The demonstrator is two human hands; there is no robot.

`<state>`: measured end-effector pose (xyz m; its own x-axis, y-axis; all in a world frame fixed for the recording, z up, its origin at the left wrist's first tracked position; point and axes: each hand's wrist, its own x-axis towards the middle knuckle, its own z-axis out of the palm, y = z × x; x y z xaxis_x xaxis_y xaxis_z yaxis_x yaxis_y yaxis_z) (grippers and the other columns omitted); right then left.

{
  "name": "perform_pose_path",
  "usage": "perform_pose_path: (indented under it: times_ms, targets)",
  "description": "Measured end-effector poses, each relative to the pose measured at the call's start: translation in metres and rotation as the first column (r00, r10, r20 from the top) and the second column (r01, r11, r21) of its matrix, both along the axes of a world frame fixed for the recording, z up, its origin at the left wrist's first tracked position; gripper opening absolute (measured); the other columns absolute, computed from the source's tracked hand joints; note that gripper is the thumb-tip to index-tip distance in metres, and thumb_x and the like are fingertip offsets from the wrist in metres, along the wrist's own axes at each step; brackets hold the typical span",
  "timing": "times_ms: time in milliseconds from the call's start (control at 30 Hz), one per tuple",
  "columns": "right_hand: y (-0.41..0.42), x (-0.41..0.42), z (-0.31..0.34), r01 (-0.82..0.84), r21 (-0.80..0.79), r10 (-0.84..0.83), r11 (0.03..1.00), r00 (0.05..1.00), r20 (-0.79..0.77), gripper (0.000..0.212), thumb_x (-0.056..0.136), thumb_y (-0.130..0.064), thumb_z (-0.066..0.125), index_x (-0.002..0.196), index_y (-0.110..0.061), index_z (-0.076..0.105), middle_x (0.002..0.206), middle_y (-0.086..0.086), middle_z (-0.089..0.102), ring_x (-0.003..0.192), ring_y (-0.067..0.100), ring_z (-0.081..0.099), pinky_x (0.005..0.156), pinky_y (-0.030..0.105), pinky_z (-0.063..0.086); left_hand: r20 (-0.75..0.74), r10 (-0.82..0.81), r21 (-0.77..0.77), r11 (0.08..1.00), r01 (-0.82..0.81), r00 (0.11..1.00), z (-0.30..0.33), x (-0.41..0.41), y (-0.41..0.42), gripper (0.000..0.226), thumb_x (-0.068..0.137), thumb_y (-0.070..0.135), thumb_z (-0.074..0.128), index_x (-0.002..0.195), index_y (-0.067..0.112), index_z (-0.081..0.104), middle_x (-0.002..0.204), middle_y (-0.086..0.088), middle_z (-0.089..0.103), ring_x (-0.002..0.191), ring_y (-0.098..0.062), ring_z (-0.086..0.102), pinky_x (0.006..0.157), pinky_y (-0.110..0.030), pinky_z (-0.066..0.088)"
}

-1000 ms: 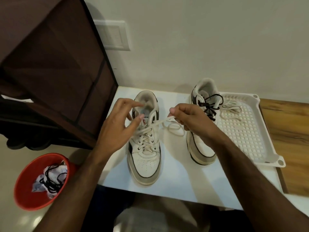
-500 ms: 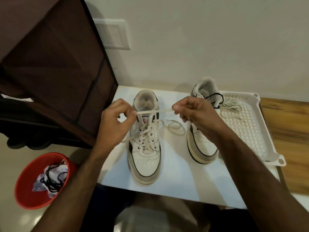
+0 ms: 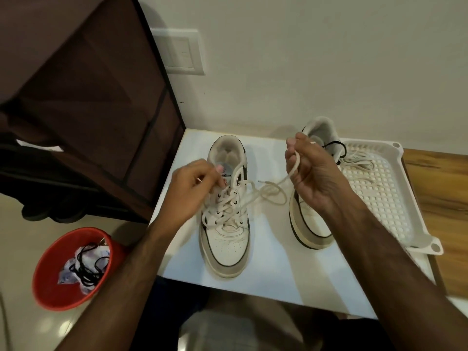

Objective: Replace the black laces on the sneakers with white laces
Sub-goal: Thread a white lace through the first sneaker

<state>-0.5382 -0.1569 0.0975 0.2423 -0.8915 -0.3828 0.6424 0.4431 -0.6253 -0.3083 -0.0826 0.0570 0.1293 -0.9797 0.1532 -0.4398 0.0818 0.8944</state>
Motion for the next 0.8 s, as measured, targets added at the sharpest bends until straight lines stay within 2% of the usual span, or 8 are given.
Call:
perform_pose_path:
  times_ms: [100,167,267,333,400,500,633,800]
  targets:
    - [0.002,0.0,0.0,-0.143,-0.089,0.119,0.986,0.965,-0.234,0.039,0.084,-0.002,0.075,0.117,-0.009,0.054,0.074,0.0,0.068,0.059,0.008,0.061,0.053,0.016,0.051,-0.014,0.282,0.097,0.955,-0.279,0.959,-0.007,0.011,-0.009,0.02,0.099,0.03,0.066,0.089,0.014,0.06,0.084,0.0,0.065,0.069,-0.015,0.064,0.063,-0.025,0.047]
    - [0.007,0.004,-0.003,-0.268,-0.167,0.168,0.949,0.877,-0.45,0.038,0.085,-0.002,0.076,0.118,-0.003,0.058,0.073,0.005,0.068,0.058,0.011,0.061,0.054,0.02,0.051,-0.006,0.296,0.22,0.932,-0.288,0.955,-0.012,0.009,-0.013,0.029,0.093,0.043,0.071,0.097,0.018,0.057,0.089,0.002,0.065,0.075,-0.019,0.067,0.064,-0.021,0.049]
    - [0.01,0.016,-0.011,-0.449,-0.28,0.144,0.849,0.705,-0.694,0.019,0.087,0.001,0.074,0.106,0.004,0.07,0.076,0.014,0.066,0.056,0.012,0.06,0.052,0.023,0.05,0.077,0.277,0.278,0.917,-0.287,0.958,-0.016,0.001,-0.017,0.04,0.085,0.051,0.077,0.101,0.02,0.056,0.087,0.003,0.066,0.073,-0.011,0.064,0.066,-0.026,0.048]
    - [0.013,0.028,-0.018,-0.531,-0.307,0.1,0.79,0.606,-0.79,0.012,0.091,-0.004,0.072,0.102,-0.004,0.077,0.083,0.012,0.07,0.058,0.011,0.058,0.054,0.025,0.049,0.075,0.304,0.268,0.911,-0.313,0.95,-0.014,0.002,-0.017,0.031,0.086,0.043,0.078,0.099,0.021,0.06,0.084,0.004,0.068,0.073,-0.011,0.066,0.066,-0.028,0.049]
    - [0.016,0.039,-0.025,-0.617,-0.301,-0.006,0.727,0.432,-0.902,0.01,0.092,-0.014,0.073,0.097,-0.019,0.08,0.089,-0.002,0.072,0.063,0.005,0.057,0.062,0.019,0.046,0.026,0.296,0.274,0.916,-0.291,0.955,-0.011,0.01,-0.015,0.017,0.089,0.032,0.075,0.097,0.02,0.065,0.082,0.002,0.072,0.074,-0.015,0.072,0.065,-0.03,0.052]
    - [0.022,0.053,-0.027,-0.669,-0.306,-0.128,0.678,0.302,-0.945,0.009,0.091,-0.02,0.074,0.095,-0.025,0.081,0.088,-0.013,0.062,0.072,-0.006,0.056,0.067,0.007,0.04,-0.069,0.237,0.308,0.929,-0.205,0.969,-0.008,0.021,-0.01,0.01,0.095,0.015,0.069,0.104,0.012,0.068,0.082,-0.004,0.075,0.074,-0.017,0.076,0.065,-0.032,0.056]
    - [0.025,0.069,-0.031,-0.745,-0.311,-0.306,0.59,0.15,-0.94,0.012,0.095,-0.029,0.07,0.102,-0.026,0.079,0.098,-0.009,0.061,0.09,0.007,0.064,0.074,0.032,0.052,-0.158,0.189,0.347,0.929,-0.125,0.969,-0.009,0.03,-0.01,0.014,0.095,0.005,0.068,0.109,0.006,0.068,0.075,-0.001,0.075,0.072,-0.013,0.074,0.072,-0.032,0.06]
    - [0.028,0.078,-0.028,-0.825,-0.22,-0.434,0.521,-0.034,-0.9,0.019,0.097,-0.033,0.062,0.109,-0.027,0.075,0.11,-0.006,0.055,0.093,0.015,0.061,0.067,0.029,0.043,-0.187,0.18,0.339,0.935,-0.109,0.966,-0.01,0.03,-0.011,0.017,0.094,0.003,0.069,0.11,0.006,0.069,0.076,-0.001,0.075,0.073,-0.011,0.073,0.074,-0.032,0.062]
